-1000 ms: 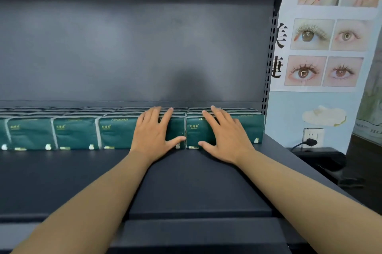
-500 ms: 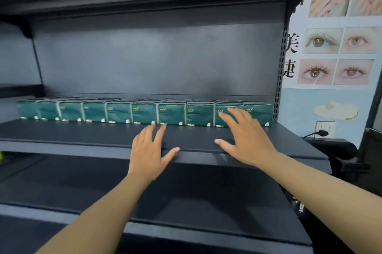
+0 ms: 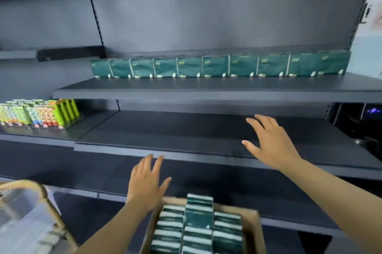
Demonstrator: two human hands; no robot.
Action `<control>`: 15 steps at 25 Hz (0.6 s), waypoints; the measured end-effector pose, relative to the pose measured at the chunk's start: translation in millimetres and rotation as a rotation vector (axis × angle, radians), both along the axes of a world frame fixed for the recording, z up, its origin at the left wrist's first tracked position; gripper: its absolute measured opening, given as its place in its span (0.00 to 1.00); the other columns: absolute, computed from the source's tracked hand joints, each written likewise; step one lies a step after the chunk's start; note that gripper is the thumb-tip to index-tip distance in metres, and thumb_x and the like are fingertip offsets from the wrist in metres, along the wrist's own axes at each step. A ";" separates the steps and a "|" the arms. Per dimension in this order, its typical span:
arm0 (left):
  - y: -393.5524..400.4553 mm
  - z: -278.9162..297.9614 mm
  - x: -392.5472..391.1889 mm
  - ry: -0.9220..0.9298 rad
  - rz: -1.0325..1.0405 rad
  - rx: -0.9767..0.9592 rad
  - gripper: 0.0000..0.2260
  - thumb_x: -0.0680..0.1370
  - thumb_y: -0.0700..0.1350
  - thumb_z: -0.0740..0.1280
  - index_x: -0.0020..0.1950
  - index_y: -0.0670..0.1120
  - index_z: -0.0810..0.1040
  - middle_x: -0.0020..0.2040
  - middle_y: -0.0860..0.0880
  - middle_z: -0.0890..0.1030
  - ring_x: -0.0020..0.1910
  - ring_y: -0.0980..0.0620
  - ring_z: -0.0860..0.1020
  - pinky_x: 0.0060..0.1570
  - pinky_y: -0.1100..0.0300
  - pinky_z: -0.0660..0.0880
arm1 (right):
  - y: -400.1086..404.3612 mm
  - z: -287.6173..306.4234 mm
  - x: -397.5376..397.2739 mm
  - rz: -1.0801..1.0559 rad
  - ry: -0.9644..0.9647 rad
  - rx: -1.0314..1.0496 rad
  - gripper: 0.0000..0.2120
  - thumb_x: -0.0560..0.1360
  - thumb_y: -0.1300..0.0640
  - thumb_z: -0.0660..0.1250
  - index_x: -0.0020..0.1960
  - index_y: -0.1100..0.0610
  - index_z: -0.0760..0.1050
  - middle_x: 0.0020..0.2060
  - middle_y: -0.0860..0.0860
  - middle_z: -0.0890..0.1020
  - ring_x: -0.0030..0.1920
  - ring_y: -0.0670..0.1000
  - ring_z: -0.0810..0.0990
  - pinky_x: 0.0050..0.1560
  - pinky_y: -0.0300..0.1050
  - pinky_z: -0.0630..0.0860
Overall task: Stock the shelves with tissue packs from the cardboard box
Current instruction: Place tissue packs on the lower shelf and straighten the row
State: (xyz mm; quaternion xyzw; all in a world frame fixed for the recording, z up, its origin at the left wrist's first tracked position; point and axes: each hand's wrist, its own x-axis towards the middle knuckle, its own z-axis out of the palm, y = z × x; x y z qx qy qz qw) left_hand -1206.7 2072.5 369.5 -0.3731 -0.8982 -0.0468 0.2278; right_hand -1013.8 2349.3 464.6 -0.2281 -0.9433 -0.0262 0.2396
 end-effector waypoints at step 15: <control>-79.3 -175.3 -91.1 -0.400 -0.106 -0.257 0.31 0.75 0.62 0.63 0.75 0.50 0.62 0.72 0.44 0.66 0.71 0.44 0.65 0.67 0.48 0.64 | -142.5 -238.7 -116.6 0.021 -0.289 -0.329 0.29 0.78 0.42 0.57 0.75 0.50 0.56 0.72 0.51 0.60 0.72 0.53 0.58 0.69 0.50 0.62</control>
